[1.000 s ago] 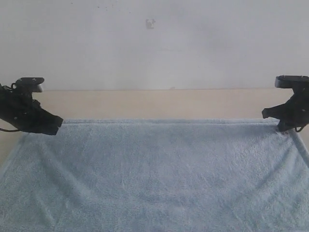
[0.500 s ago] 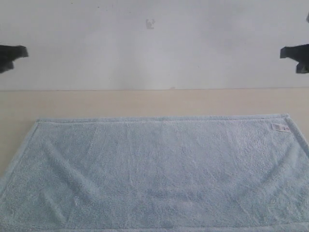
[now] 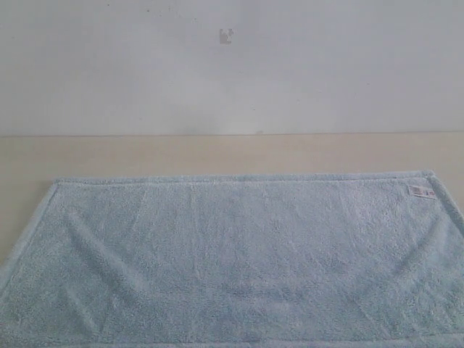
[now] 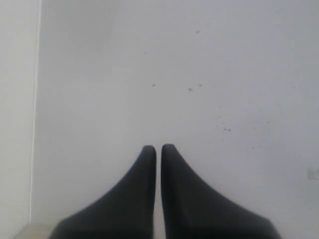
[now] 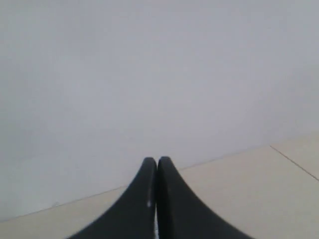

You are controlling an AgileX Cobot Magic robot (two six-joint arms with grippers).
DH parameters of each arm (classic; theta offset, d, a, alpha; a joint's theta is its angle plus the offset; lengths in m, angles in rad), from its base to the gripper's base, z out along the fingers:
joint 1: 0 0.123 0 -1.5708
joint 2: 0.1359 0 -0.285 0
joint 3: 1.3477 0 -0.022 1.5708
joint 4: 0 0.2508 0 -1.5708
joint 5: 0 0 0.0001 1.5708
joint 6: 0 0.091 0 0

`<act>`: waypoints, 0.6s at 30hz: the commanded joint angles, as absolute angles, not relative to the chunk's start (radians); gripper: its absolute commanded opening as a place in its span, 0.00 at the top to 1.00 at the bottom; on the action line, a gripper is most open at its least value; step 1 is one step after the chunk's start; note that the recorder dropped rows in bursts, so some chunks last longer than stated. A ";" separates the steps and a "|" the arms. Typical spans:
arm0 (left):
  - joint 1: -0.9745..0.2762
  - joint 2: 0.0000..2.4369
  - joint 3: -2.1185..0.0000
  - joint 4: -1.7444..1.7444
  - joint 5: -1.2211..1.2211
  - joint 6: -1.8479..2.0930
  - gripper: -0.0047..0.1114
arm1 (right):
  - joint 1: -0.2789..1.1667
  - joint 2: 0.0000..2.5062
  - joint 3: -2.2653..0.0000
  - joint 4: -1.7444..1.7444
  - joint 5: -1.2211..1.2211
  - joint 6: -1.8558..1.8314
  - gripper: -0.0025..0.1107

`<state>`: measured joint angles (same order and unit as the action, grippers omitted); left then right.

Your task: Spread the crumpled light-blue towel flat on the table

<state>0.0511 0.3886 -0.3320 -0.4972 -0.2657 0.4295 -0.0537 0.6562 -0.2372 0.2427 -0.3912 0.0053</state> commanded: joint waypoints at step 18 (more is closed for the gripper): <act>0.048 0.000 -0.313 -0.376 0.296 0.487 0.93 | 0.001 0.286 -0.218 0.172 -0.100 -0.121 0.98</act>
